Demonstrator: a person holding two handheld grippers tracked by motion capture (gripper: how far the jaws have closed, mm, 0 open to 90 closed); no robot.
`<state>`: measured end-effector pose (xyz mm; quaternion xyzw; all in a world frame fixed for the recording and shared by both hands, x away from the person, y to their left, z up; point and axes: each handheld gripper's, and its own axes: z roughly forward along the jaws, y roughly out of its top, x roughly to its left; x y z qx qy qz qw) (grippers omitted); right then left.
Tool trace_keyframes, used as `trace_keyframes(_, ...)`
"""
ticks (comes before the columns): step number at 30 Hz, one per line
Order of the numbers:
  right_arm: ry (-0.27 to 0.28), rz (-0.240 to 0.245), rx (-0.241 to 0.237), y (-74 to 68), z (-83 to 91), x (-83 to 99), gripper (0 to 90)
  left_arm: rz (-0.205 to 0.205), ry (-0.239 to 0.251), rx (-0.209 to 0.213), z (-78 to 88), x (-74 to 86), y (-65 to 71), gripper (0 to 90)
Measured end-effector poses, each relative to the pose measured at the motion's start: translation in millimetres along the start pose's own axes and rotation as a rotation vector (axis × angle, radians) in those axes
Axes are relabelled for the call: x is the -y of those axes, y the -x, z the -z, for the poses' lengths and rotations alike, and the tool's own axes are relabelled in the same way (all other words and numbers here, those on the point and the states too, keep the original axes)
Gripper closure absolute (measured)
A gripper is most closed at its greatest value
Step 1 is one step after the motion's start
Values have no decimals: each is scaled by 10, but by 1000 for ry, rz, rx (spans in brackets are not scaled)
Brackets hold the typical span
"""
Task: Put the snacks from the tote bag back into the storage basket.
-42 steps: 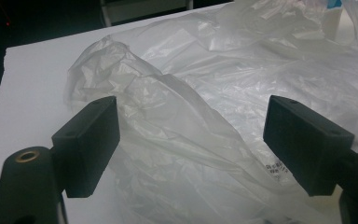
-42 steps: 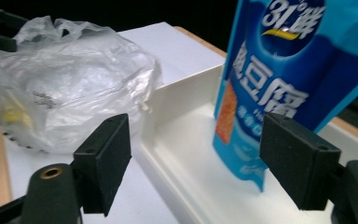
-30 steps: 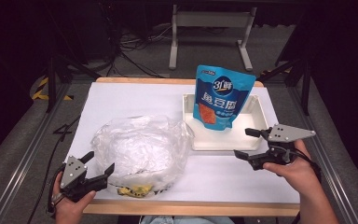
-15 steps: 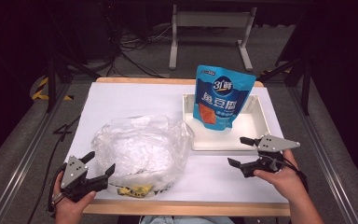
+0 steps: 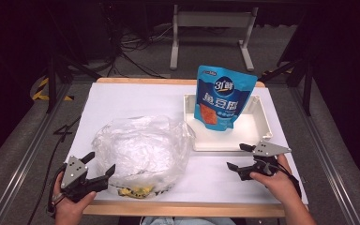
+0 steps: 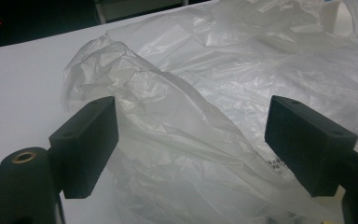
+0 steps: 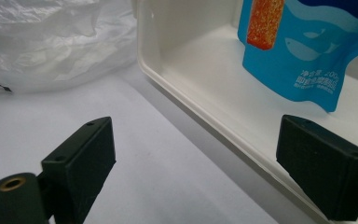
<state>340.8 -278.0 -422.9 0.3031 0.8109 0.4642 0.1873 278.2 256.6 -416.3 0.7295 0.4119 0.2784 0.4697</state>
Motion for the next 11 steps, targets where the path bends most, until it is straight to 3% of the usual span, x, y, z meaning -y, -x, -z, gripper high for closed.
trace_keyframes(5,-21,-18,-6,-14,-39,26,132,-1,7,-3,2,-7,-1,184)
trace_keyframes(11,-61,-54,38,36,-44,85,138,-6,7,0,-14,-13,8,184)
